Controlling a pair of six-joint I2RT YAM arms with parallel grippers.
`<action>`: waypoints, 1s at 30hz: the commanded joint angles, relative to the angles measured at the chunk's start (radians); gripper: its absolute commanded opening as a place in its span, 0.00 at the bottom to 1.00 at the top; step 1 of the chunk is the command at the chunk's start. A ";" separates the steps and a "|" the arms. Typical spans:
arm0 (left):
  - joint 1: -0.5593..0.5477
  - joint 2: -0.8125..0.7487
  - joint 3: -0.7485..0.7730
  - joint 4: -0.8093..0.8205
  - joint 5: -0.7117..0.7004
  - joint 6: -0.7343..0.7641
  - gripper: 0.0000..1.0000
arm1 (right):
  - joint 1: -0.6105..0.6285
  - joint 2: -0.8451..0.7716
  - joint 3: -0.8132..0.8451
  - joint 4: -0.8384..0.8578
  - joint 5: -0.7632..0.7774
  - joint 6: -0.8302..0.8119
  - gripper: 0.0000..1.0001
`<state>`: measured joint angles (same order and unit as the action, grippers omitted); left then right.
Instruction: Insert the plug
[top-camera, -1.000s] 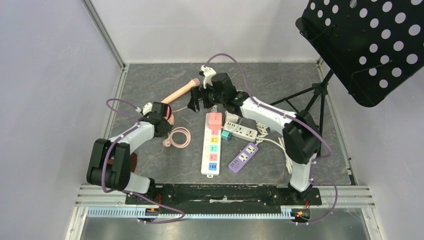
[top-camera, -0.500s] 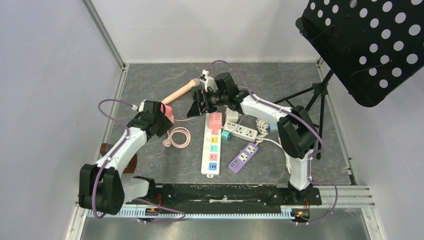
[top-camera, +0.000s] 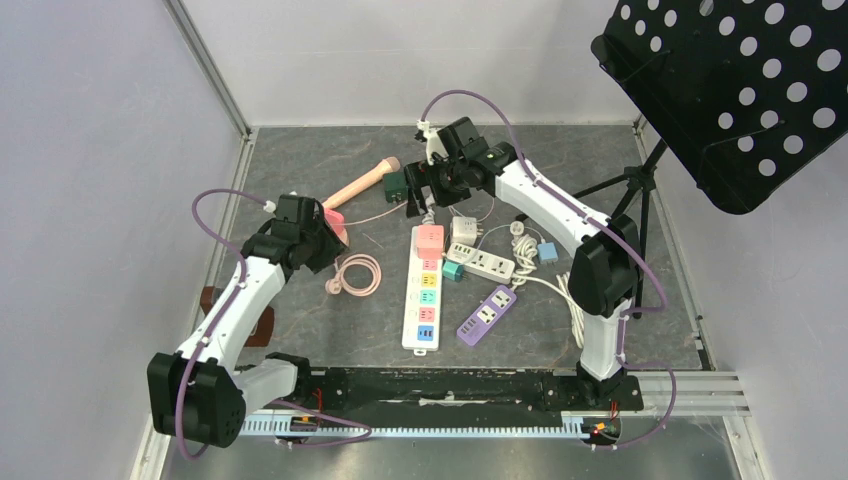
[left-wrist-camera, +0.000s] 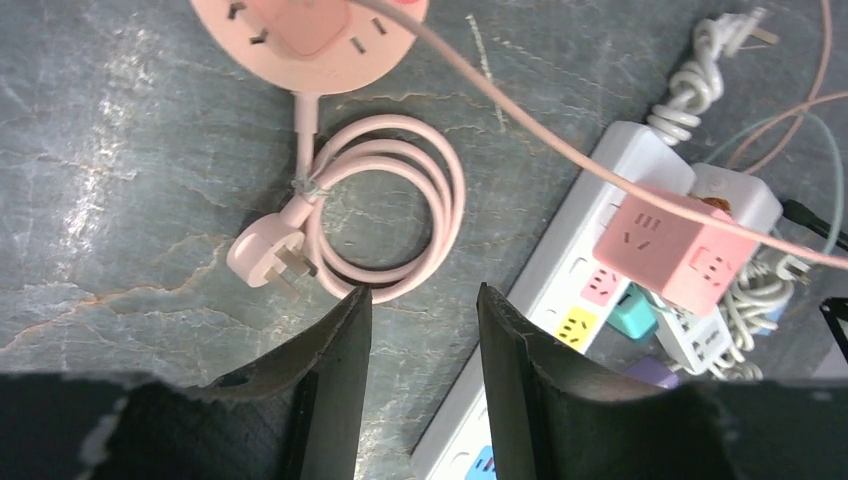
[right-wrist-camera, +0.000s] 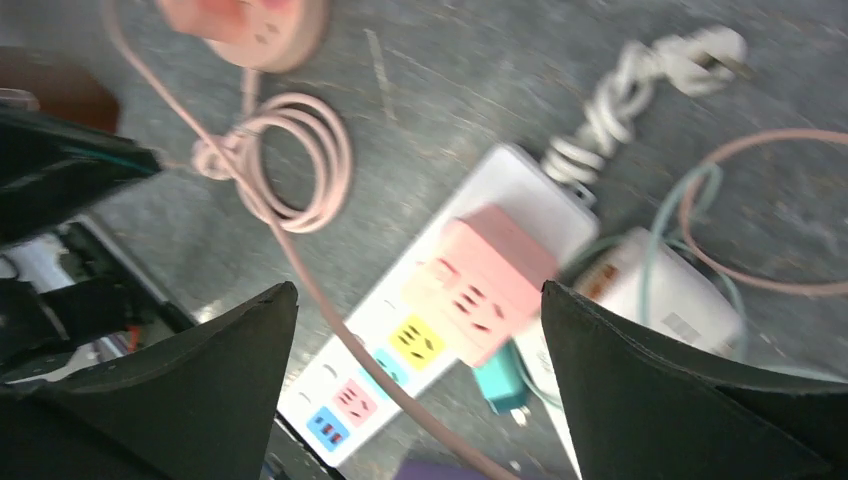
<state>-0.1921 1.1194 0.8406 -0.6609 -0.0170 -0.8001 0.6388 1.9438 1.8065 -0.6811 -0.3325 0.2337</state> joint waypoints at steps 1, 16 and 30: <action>0.002 -0.054 0.079 0.002 0.078 0.099 0.50 | -0.057 -0.026 0.019 -0.129 0.110 -0.100 0.93; 0.001 0.066 0.255 0.317 0.413 0.143 0.52 | -0.116 -0.081 -0.166 0.521 -0.674 0.286 0.91; -0.081 0.089 0.014 0.899 0.724 0.236 0.54 | -0.139 -0.097 -0.230 0.792 -0.439 0.772 0.87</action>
<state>-0.2211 1.2549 0.9325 -0.0502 0.6071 -0.6071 0.5030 1.9087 1.5856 -0.0067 -0.8436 0.8448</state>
